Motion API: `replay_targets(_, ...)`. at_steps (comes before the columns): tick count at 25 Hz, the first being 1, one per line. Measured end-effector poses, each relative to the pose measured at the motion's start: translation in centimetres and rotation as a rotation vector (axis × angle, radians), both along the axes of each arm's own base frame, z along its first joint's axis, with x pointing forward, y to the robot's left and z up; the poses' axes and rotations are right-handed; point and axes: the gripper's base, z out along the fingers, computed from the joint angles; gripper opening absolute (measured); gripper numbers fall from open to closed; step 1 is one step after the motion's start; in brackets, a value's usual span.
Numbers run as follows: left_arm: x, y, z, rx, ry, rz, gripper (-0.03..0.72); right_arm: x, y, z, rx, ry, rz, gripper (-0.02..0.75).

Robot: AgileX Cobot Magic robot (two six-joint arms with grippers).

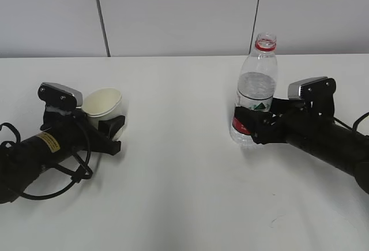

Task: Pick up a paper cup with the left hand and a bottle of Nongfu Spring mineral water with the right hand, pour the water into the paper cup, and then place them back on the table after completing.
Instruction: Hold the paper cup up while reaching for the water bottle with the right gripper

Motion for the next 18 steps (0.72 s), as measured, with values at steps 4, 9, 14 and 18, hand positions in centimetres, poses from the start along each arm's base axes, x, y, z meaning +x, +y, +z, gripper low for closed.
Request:
replay_targets(4,0.00,0.00,0.00,0.000,0.000,0.000,0.375,0.31,0.06,0.03,0.004,-0.007,0.004,0.661)
replay_targets(9,0.00,0.00,0.01,0.000,-0.001,0.000,0.375,0.76,0.20,0.19,0.002,-0.022,0.018,0.660)
replay_targets(14,0.00,0.00,0.01,0.000,-0.001,0.000,0.375,0.75,0.22,0.19,0.002,-0.022,0.020,0.622)
replay_targets(18,0.00,0.00,0.01,0.000,-0.001,0.000,0.375,0.75,0.22,0.19,0.002,-0.022,0.020,0.543)
